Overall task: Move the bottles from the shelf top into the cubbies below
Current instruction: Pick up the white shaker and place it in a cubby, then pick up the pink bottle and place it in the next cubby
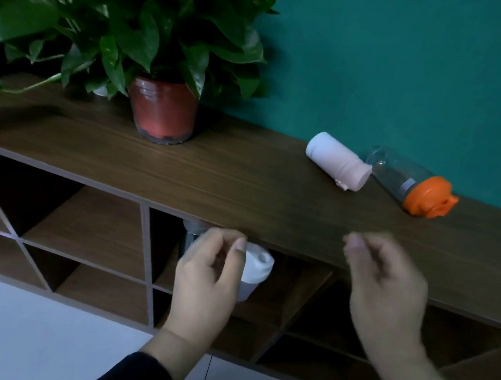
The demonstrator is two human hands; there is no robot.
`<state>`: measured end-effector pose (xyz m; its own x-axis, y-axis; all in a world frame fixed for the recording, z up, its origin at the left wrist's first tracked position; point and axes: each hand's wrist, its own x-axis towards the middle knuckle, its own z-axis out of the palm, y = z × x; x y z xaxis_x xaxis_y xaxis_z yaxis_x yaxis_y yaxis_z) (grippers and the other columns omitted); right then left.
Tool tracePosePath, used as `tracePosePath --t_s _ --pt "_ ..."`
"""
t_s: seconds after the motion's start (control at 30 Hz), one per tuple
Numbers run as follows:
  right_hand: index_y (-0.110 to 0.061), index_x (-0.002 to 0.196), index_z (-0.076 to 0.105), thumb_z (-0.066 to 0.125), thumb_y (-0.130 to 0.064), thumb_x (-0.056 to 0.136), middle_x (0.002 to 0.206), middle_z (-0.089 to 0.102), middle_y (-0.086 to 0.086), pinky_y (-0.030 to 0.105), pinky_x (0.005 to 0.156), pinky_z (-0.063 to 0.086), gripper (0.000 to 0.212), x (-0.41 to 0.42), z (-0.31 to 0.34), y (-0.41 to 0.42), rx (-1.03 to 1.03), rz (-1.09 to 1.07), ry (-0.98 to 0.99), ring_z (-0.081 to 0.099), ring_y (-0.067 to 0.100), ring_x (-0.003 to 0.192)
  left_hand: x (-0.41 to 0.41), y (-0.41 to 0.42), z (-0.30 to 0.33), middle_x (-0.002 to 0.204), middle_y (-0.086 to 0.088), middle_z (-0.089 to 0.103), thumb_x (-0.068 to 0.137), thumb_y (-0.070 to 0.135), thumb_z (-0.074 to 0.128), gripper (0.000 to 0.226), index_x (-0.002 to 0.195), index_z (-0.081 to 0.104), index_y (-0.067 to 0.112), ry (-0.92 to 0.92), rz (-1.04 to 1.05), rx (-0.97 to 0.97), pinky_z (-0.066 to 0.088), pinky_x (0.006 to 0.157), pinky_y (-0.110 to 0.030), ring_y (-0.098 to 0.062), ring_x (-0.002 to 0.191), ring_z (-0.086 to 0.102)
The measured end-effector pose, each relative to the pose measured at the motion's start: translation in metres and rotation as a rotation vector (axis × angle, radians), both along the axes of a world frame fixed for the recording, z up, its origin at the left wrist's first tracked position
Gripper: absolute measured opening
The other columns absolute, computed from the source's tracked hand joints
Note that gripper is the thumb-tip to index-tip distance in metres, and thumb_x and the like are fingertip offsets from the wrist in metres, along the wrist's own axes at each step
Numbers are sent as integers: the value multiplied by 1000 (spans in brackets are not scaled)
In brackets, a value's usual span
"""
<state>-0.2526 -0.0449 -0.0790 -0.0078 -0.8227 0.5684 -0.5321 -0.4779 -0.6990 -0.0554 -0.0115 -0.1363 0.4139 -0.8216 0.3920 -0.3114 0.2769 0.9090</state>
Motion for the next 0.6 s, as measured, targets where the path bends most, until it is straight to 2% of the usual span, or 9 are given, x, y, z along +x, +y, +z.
tracePosePath --t_s 0.07,0.1,0.17,0.2,0.23,0.33,0.4,0.5,0.6 --pt "-17 98 68 64 -28 92 88 68 -8 9 73 42 12 -10 17 -43 84 -121 -78 62 -2 80 5 -9 10 102 12 68 96 32 51 21 106 68 23 -73 0 -76 49 89 -18 -7 104 64" --pt "-19 107 66 65 -31 90 94 68 -10 10 78 44 20 -15 19 -68 163 -171 -112 62 -4 83 7 -14 13 111 11 68 97 32 50 25 113 68 23 -81 -16 -86 49 96 -23 -7 113 62" --pt "-18 125 60 63 -42 86 108 66 -5 26 93 50 45 -25 17 -117 360 -236 -245 63 6 96 10 -23 20 126 8 66 99 30 50 30 124 65 25 -71 -49 -59 47 108 -34 -6 128 55" --pt "-15 131 56 63 -45 86 118 64 1 36 98 50 55 -29 14 -139 478 -259 -340 62 15 103 10 -28 19 133 7 64 98 30 51 32 128 64 26 -73 -65 -41 44 111 -39 -5 133 51" --pt "-12 135 52 63 -46 86 128 60 7 40 98 51 61 -29 13 -156 586 -265 -433 60 22 107 13 -32 18 137 7 61 98 30 52 35 130 63 26 -84 -72 -24 43 113 -42 -5 137 48" --pt "-10 140 45 70 -41 86 142 49 10 34 81 54 68 -16 9 -200 741 -250 -492 56 28 116 23 -51 10 145 4 57 97 43 47 45 139 57 28 -133 -71 61 43 112 -47 -9 140 46" --pt "-13 140 45 75 -41 81 137 53 9 32 71 53 72 -13 12 -212 764 -234 -450 59 27 112 22 -53 10 147 4 56 97 48 44 49 141 55 30 -150 -75 86 44 111 -48 -12 139 48" --pt "-14 137 45 78 -46 76 123 58 8 33 63 49 77 -15 16 -225 780 -275 -333 60 25 101 15 -47 8 144 5 58 97 47 43 51 142 56 27 -146 -93 86 41 114 -46 -10 141 45" --pt "-14 138 44 79 -50 73 112 60 10 33 57 46 82 -10 16 -236 761 -324 -234 58 22 81 16 -50 5 143 6 59 97 50 42 51 141 56 27 -139 -88 89 45 110 -47 -10 137 50"
